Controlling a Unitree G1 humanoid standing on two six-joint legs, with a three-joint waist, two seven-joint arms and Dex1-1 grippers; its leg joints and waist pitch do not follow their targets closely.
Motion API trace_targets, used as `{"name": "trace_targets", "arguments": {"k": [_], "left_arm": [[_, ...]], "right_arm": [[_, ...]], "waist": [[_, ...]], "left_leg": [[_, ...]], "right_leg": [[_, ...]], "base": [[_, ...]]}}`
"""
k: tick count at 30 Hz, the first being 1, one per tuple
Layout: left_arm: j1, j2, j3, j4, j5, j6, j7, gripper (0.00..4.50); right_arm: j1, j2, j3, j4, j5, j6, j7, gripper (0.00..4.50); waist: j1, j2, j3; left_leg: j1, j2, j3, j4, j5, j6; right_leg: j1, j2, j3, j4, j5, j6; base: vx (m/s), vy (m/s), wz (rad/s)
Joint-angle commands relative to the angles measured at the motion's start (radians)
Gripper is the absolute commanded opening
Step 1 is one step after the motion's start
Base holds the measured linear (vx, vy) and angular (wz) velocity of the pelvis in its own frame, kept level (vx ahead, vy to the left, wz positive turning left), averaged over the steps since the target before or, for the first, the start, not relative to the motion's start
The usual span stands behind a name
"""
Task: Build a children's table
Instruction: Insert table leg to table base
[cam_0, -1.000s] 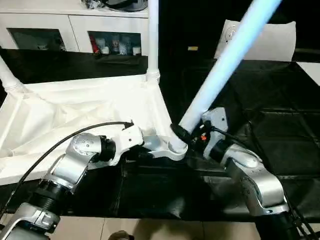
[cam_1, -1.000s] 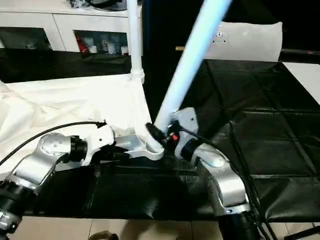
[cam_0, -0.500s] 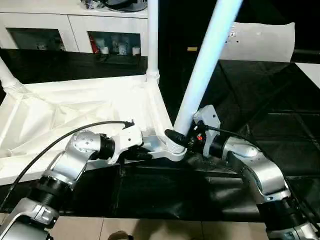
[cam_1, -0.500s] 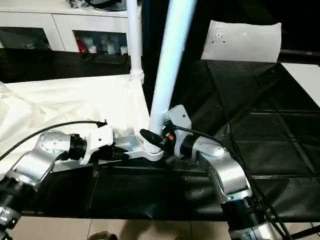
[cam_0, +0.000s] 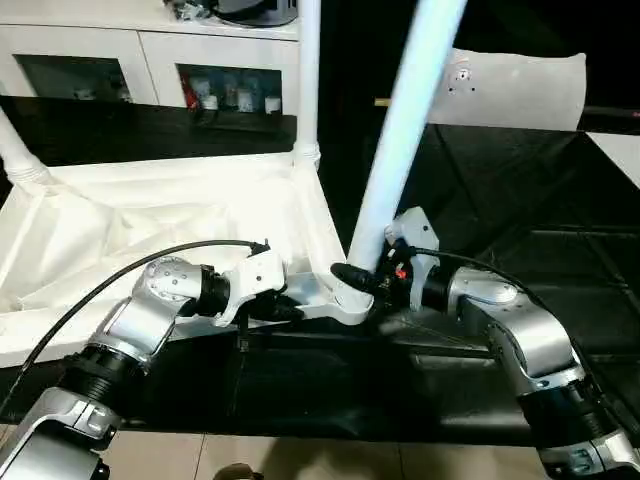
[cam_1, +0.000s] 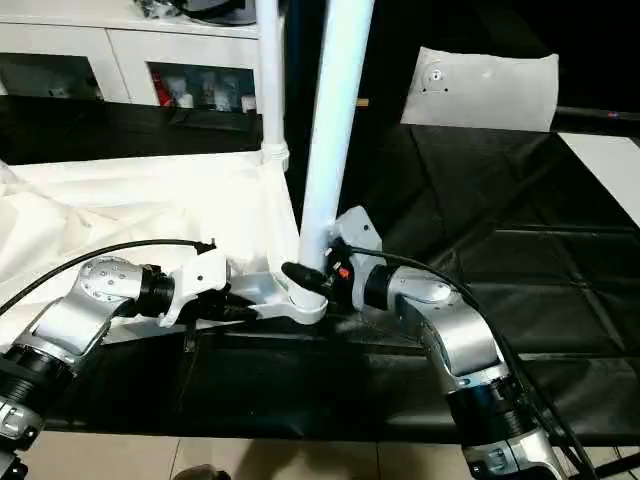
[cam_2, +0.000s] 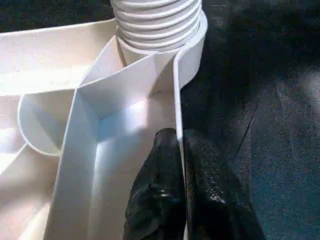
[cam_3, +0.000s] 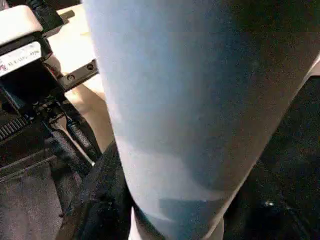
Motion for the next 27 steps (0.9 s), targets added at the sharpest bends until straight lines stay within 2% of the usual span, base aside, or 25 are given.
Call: {"name": "trace_targets", "arguments": {"k": [1,6,12,13,15,16,17,18,19,21,23,24,27], "left_arm": [[-0.007,0.024,-0.011,0.015,0.031,-0.010,-0.009,0.00],[-0.003,0.027,-0.011,0.012,0.020,-0.018,-0.022,0.00],[-0.002,0.023,-0.009,0.011,0.019,-0.020,-0.022,0.00],[-0.002,0.023,-0.008,0.011,0.017,-0.019,-0.022,0.00],[-0.002,0.022,-0.002,0.012,0.014,-0.017,-0.018,0.00],[-0.002,0.022,-0.001,0.013,0.013,-0.017,-0.017,0.00],[-0.002,0.022,0.001,0.014,0.014,-0.018,-0.011,0.00],[-0.002,0.022,0.003,0.015,0.015,-0.018,-0.006,0.00],[-0.003,0.020,0.009,0.017,0.013,-0.018,0.002,0.00],[-0.005,0.010,0.023,0.023,0.007,-0.016,0.026,0.00],[-0.008,0.006,0.031,0.030,0.008,-0.016,0.044,0.00],[-0.008,0.006,0.031,0.031,0.008,-0.016,0.044,0.00],[-0.005,0.008,0.029,0.035,0.012,-0.020,0.045,0.00]], "right_arm": [[0.018,-0.011,0.026,0.033,-0.011,0.036,0.013,1.89],[0.017,-0.007,0.030,0.048,-0.018,0.025,0.014,1.89],[0.023,0.049,-0.031,0.123,0.032,0.030,-0.011,1.89],[0.030,0.051,-0.039,0.132,0.039,0.033,-0.011,1.89],[0.062,0.052,-0.056,0.155,0.049,0.026,-0.012,1.89],[0.068,0.053,-0.060,0.159,0.049,0.023,-0.014,1.89],[0.079,0.056,-0.065,0.162,0.055,0.019,-0.014,1.89],[0.085,0.060,-0.071,0.164,0.056,0.017,-0.012,1.89],[0.100,0.070,-0.086,0.169,0.061,0.004,-0.017,1.89],[0.137,0.088,-0.114,0.173,0.075,-0.032,-0.024,1.89],[0.187,0.098,-0.126,0.166,0.076,-0.093,-0.030,1.89],[0.188,0.098,-0.126,0.165,0.076,-0.095,-0.030,1.89],[0.240,0.077,-0.081,0.126,0.022,-0.201,-0.030,1.89]], "waist": [[0.007,0.002,-0.058],[0.007,0.001,-0.058],[0.005,0.007,-0.055],[0.003,0.005,-0.054],[0.004,0.012,-0.053],[0.003,0.010,-0.054],[0.006,0.016,-0.056],[0.004,0.013,-0.055],[0.006,0.019,-0.055],[0.006,0.015,-0.055],[0.007,0.015,-0.053],[0.008,0.022,-0.053],[0.008,0.018,-0.052]], "left_leg": [[0.022,0.025,-0.001,-0.064,-0.154,-0.013],[0.022,0.025,-0.001,-0.064,-0.160,-0.016],[0.024,0.025,-0.002,-0.068,-0.191,-0.025],[0.025,0.026,-0.002,-0.070,-0.208,-0.031],[0.027,0.026,-0.003,-0.071,-0.228,-0.039],[0.027,0.026,-0.003,-0.072,-0.230,-0.039],[0.027,0.026,-0.004,-0.071,-0.222,-0.042],[0.027,0.025,-0.003,-0.072,-0.222,-0.041],[0.027,0.025,-0.004,-0.071,-0.227,-0.042],[0.027,0.025,-0.003,-0.072,-0.245,-0.043],[0.028,0.026,-0.004,-0.075,-0.259,-0.045],[0.029,0.027,-0.005,-0.076,-0.266,-0.048],[0.029,0.028,-0.006,-0.078,-0.282,-0.050]], "right_leg": [[0.038,-0.057,0.016,-0.060,0.041,-0.217],[0.038,-0.058,0.016,-0.061,0.029,-0.216],[0.034,-0.059,0.016,-0.065,-0.007,-0.220],[0.035,-0.059,0.016,-0.067,-0.027,-0.220],[0.033,-0.059,0.017,-0.068,-0.044,-0.218],[0.033,-0.059,0.017,-0.069,-0.046,-0.217],[0.035,-0.059,0.017,-0.067,-0.031,-0.218],[0.035,-0.058,0.017,-0.069,-0.024,-0.217],[0.035,-0.059,0.017,-0.068,-0.024,-0.219],[0.034,-0.059,0.018,-0.071,-0.036,-0.220],[0.032,-0.059,0.017,-0.073,-0.058,-0.220],[0.031,-0.059,0.017,-0.073,-0.065,-0.218],[0.031,-0.058,0.018,-0.077,-0.080,-0.208]], "base": [[0.000,0.000,0.00],[0.000,0.000,0.00],[0.000,0.000,0.00],[0.000,0.000,0.00],[0.000,0.000,0.00],[0.000,0.000,0.00],[0.000,0.000,0.00],[0.000,0.000,0.00],[0.000,0.000,0.00],[0.000,0.000,0.00],[0.000,0.000,0.00],[0.000,0.000,0.00],[0.000,0.000,0.00]]}}
